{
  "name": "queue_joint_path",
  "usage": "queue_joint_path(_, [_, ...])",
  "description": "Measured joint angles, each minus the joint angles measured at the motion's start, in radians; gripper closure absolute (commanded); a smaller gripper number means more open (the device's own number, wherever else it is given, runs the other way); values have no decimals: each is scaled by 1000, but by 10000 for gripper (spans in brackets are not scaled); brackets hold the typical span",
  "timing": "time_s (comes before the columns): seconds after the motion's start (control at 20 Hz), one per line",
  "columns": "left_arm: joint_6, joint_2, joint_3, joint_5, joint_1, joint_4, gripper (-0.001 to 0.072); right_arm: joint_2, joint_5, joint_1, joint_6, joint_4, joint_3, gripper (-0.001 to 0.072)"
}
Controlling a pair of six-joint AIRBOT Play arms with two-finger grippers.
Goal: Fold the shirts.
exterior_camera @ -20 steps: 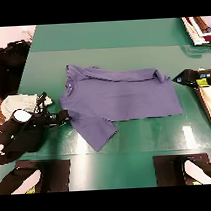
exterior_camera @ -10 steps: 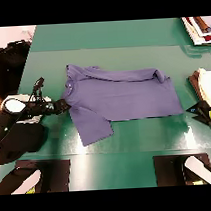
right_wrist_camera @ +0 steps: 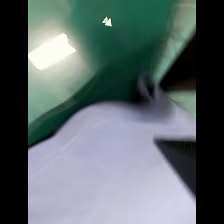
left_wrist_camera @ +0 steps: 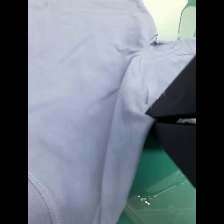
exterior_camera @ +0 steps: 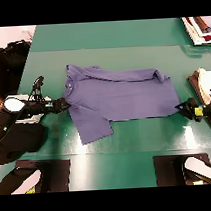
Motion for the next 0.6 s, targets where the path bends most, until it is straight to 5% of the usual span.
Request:
queue_joint_path(0.05, [0, 0, 0, 0, 0, 0, 685, -15, -22, 23, -1, -9, 15, 688])
queue_joint_path(0.35, [-29, 14, 45, 3, 0, 35, 686, -14, -27, 109, -15, -26, 129, 694])
queue_joint_path(0.6, [-107, 153, 333, -65, 0, 212, 685, 177, 10, 128, -21, -4, 383, 694])
